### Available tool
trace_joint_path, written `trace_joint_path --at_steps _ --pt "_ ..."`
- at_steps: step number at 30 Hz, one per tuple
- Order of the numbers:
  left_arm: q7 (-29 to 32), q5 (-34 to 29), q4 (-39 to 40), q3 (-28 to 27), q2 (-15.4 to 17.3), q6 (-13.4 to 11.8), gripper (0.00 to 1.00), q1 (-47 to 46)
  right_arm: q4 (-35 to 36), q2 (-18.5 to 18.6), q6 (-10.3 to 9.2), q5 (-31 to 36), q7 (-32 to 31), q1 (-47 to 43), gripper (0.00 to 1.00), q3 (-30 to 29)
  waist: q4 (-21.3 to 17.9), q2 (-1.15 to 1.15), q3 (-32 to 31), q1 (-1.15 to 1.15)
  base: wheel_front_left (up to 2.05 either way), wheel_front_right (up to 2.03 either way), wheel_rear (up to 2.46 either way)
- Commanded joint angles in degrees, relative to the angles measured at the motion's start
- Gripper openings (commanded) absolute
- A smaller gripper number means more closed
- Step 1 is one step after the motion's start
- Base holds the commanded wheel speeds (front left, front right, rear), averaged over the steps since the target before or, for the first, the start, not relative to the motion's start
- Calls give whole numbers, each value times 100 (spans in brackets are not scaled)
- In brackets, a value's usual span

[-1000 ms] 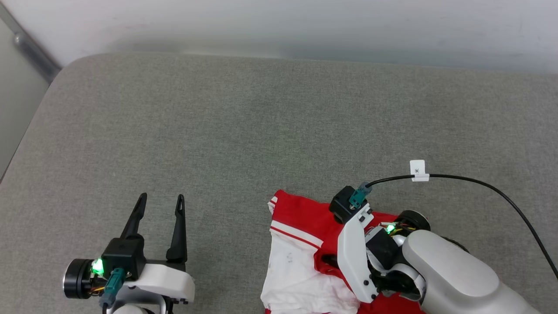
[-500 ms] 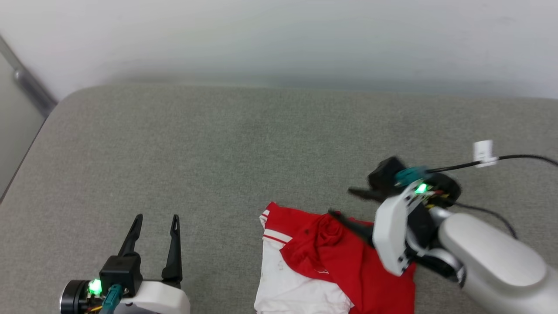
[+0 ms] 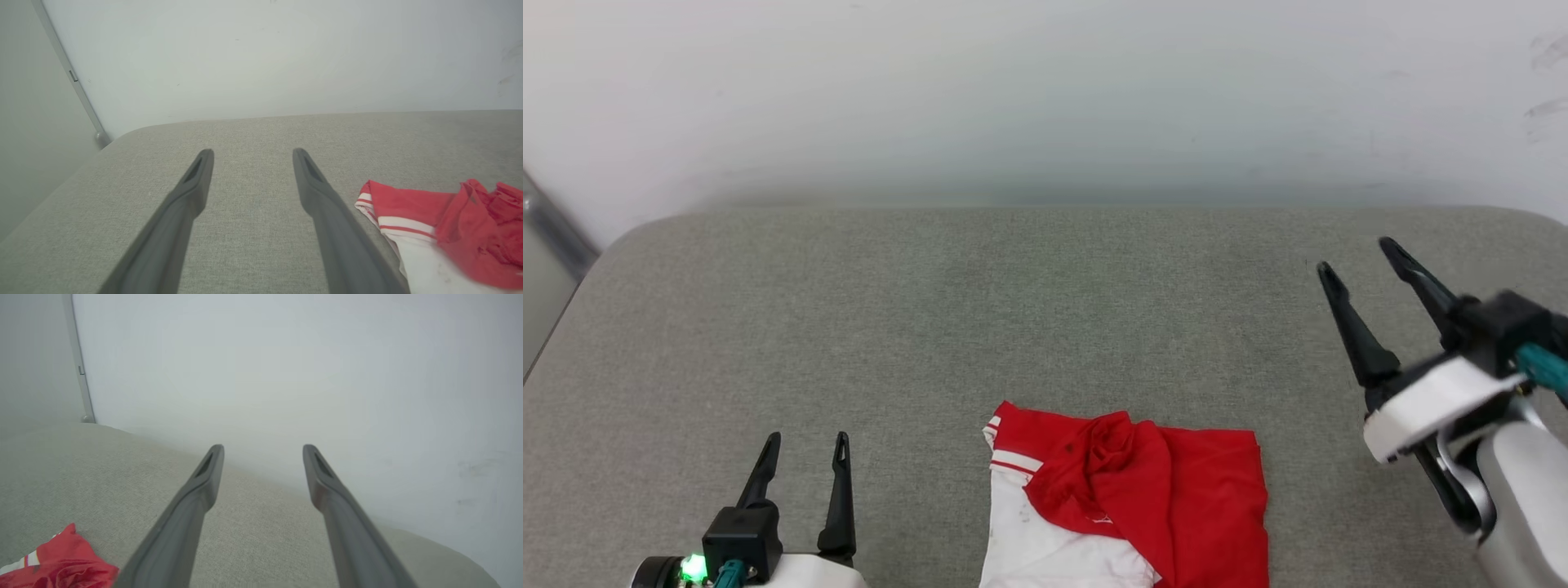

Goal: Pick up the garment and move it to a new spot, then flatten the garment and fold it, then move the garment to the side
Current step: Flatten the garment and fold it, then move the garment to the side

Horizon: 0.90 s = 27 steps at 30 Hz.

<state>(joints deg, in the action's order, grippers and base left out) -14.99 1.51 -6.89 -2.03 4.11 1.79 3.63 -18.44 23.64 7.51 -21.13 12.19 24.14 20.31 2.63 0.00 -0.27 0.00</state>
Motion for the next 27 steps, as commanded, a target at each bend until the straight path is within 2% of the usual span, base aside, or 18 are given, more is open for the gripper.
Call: trace_joint_path --at_steps 1,7,13,21,27 --pt "-27 -26 28 -7 -14 -16 100 65 47 -142 -3 194 106 -233 100 -256 -19 0 -7 0 0 0 0" --pt "-27 10 78 -60 -25 -19 100 104 571 -921 -4 895 290 -1236 100 -1510 -82 0 -19 0 0 0 0" --pt "-27 49 138 -96 -41 1 100 170 1216 -1607 -3 1217 296 -2101 100 -2172 -106 0 -27 0 0 0 0" --pt "-27 73 203 -104 -69 4 100 171 1454 -1943 -4 1316 297 -2832 100 -2418 -67 0 5 0 0 0 0" --pt "-27 101 207 -132 -85 -6 100 172 1601 -2009 -4 1356 298 -2715 100 -2549 -53 0 30 0 0 0 0"
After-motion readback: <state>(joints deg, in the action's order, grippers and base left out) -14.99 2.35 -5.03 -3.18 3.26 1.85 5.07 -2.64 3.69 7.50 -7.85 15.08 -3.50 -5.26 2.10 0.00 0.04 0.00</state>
